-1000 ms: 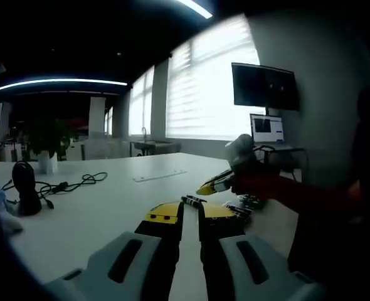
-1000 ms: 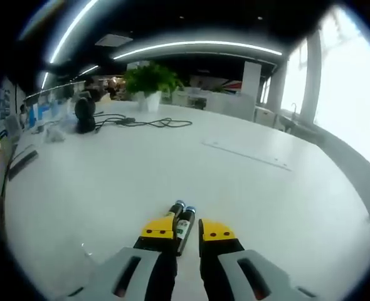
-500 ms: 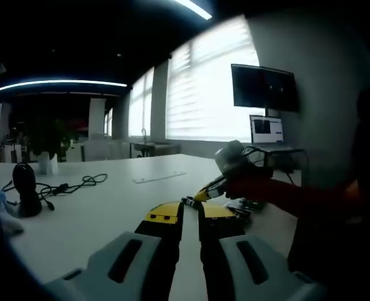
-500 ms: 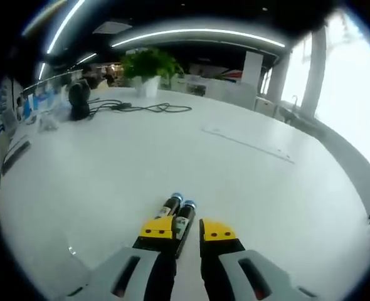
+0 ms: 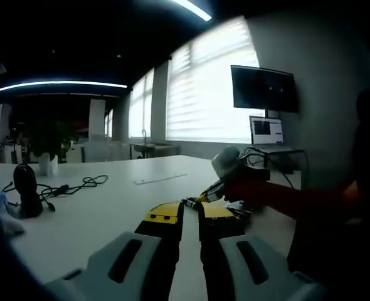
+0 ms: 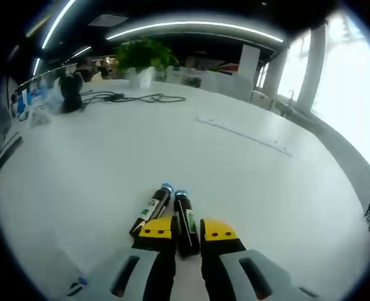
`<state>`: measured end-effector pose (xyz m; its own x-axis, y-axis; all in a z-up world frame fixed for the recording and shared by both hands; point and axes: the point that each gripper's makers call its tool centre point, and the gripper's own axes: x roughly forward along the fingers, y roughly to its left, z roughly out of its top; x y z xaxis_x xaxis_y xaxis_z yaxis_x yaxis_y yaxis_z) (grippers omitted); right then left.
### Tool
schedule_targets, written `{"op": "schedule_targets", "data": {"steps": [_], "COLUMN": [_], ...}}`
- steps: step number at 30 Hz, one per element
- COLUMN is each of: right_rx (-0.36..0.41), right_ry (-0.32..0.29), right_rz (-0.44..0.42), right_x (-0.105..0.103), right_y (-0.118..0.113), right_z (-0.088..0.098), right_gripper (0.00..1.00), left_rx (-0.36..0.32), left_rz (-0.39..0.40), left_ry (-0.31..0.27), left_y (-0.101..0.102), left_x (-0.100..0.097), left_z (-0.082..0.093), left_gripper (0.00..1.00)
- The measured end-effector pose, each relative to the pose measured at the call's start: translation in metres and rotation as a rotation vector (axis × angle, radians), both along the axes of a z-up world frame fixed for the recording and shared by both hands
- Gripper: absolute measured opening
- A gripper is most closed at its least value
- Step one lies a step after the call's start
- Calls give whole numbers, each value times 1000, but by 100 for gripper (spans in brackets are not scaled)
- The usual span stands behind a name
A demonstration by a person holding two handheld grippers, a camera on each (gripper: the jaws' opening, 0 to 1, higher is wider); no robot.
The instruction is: Grip medicine bottles put into box
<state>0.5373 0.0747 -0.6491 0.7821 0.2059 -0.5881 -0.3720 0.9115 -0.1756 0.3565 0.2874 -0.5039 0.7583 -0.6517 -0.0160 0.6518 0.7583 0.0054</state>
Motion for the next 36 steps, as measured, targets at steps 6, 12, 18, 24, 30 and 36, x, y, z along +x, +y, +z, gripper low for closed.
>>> {"op": "schedule_targets", "data": {"steps": [6,12,18,24,30,36], "right_rx": [26,47,72,73,66,84], "right_ry": [7,10,5,-11,-12,-6], "right_rz": [-1,-2,-1,19,21,27], "right_x": [4,4,3,1,2,-1], "right_y": [-1,-1,-1,2,2,5], "right_z": [-1,-2,-2,-1,0,0], "right_gripper": [12,10,9,8,7,6], "left_rx": [5,3,4,4,6,3], "left_rz": [-8,-3,-4,-5,-6,-5], "left_ry": [-2,1,2,3,2,0], "left_y": [-3,-2,-2,-3,-3,-2], "left_x": [-1,0,0,-1,-1,0], "left_z": [0,0,-1,-1,-1,0], "left_gripper": [4,4,4,4,4,4]}}
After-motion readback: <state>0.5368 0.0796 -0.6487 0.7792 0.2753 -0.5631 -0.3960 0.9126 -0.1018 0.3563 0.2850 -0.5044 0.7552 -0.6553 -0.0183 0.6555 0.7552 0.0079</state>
